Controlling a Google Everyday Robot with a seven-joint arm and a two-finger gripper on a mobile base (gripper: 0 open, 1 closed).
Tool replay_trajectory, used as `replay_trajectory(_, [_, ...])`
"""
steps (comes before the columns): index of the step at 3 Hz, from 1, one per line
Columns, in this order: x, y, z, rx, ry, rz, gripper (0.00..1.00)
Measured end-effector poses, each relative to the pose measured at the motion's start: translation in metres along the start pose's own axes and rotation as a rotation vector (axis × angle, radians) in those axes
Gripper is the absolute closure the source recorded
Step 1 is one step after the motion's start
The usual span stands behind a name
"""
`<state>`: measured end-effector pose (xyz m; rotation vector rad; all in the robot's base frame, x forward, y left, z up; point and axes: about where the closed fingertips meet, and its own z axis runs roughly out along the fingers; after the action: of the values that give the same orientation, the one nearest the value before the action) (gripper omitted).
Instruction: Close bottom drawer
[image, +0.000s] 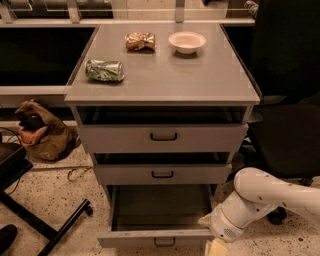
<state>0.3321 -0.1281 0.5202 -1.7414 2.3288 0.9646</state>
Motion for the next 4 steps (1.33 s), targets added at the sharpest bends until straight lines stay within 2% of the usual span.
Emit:
replay_trajectory(1, [0.011, -0.014, 0.028, -0.015, 0.002, 0.009, 0.00])
replay_trajectory(2, [0.033, -0.049, 0.078, 0.001, -0.006, 0.007, 0.00])
replay_trajectory(3, [0.051, -0.086, 0.130, 0.038, -0.069, 0.022, 0.00])
replay_trajectory(4, [0.051, -0.086, 0.130, 0.038, -0.069, 0.022, 0.00])
